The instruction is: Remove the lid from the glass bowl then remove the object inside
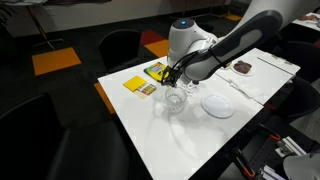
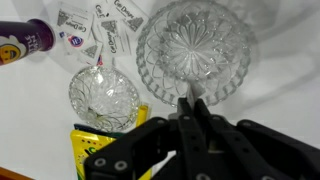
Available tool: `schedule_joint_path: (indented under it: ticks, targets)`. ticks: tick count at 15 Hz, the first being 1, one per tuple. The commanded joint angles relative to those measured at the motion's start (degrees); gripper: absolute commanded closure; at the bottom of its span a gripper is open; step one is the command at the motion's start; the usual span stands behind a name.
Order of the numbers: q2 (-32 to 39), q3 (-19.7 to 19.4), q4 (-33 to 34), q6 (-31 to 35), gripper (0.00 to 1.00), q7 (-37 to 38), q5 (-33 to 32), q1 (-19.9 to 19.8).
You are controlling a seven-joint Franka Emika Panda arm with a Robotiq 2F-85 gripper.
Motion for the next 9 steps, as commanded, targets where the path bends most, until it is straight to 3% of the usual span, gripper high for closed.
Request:
schedule_joint_path:
  ticks: [1, 5, 9]
  targets:
    - [-10.1, -0.9, -9.4, -2.9, 0.98, 6.9, -4.3, 2.2]
    - [-17.1, 2.9, -18.0, -3.9, 0.98, 12.6, -6.6, 1.9]
    - [-18.4, 7.3, -23.7, -1.8, 0.98, 15.4, -7.0, 1.3]
